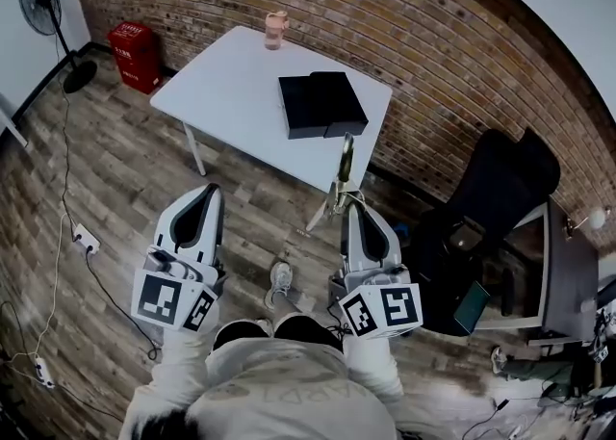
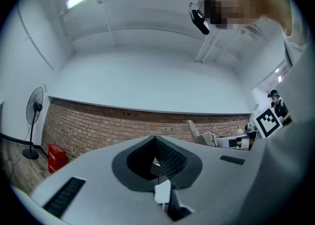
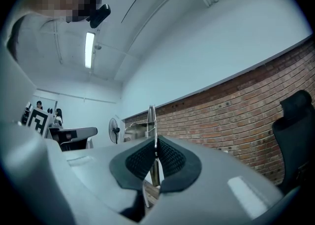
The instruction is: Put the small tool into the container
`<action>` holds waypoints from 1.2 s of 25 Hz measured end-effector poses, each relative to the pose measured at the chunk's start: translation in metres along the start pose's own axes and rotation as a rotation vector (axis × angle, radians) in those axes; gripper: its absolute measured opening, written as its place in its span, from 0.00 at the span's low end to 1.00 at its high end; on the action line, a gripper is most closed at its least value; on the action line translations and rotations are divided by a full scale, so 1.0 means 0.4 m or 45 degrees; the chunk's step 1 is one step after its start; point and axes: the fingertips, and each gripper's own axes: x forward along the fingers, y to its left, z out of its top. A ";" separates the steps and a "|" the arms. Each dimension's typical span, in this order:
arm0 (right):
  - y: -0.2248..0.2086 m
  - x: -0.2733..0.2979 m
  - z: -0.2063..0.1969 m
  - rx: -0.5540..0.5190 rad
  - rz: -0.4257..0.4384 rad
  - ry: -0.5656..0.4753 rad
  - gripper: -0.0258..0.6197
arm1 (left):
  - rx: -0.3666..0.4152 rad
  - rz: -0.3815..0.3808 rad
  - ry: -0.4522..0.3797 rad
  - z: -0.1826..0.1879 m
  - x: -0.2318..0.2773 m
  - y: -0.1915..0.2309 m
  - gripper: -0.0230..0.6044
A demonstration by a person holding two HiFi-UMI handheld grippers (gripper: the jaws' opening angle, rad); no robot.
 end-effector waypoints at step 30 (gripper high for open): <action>-0.319 0.612 -0.087 0.025 0.091 0.158 0.06 | 0.020 0.090 -0.028 -0.052 0.547 0.207 0.04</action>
